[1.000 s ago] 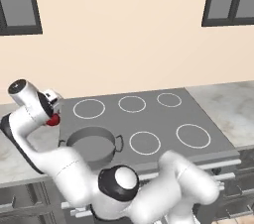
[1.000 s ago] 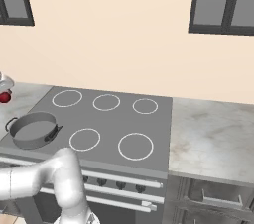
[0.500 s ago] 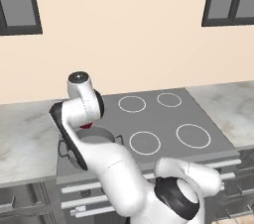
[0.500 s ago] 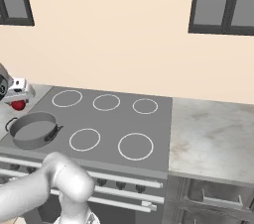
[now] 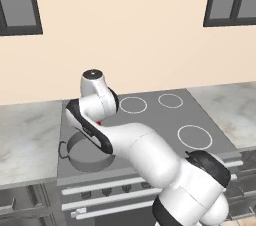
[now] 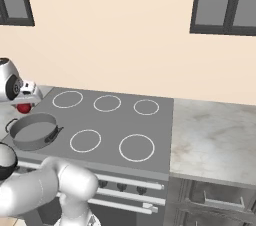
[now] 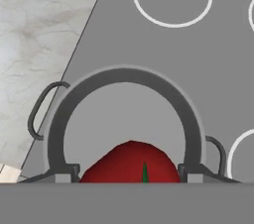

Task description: Turn on the burner for the pot on the stove. Wait thirty seconds for the pot to heat up. Then add the tomato to the pot.

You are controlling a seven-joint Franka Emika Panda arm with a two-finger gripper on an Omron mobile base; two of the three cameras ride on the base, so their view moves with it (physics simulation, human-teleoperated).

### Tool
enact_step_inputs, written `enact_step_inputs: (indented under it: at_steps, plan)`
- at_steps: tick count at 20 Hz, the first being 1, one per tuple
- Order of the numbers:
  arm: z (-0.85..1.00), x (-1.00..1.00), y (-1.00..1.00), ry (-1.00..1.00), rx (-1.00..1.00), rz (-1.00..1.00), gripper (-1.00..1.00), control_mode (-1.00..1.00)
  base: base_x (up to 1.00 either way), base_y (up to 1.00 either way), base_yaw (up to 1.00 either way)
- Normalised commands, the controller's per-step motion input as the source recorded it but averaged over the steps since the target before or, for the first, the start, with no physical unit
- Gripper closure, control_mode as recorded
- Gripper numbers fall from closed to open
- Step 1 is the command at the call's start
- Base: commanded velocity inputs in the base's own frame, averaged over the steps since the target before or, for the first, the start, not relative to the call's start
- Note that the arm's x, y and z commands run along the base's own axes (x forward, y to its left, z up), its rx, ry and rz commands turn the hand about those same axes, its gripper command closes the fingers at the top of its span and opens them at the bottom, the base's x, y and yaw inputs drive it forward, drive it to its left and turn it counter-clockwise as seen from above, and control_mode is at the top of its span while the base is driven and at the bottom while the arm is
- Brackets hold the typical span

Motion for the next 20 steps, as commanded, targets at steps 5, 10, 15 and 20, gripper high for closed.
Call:
enact_step_inputs:
  at_steps: [5, 10, 15, 20]
  plan:
    - [-0.24, 0.0, 0.0, 0.0, 0.0, 0.0, 1.0, -1.0, 0.0, 0.0, 0.0]
    - [-0.25, 0.0, 0.0, 0.0, 0.02, 0.0, 1.0, -1.0, 0.0, 0.0, 0.0]
    - [-0.18, 0.01, 0.0, 0.0, 0.01, 0.0, 1.0, -1.0, 0.0, 0.0, 0.0]
    - [-0.19, 0.01, 0.0, 0.0, 0.0, 0.0, 1.0, -1.0, 0.0, 0.0, 0.0]
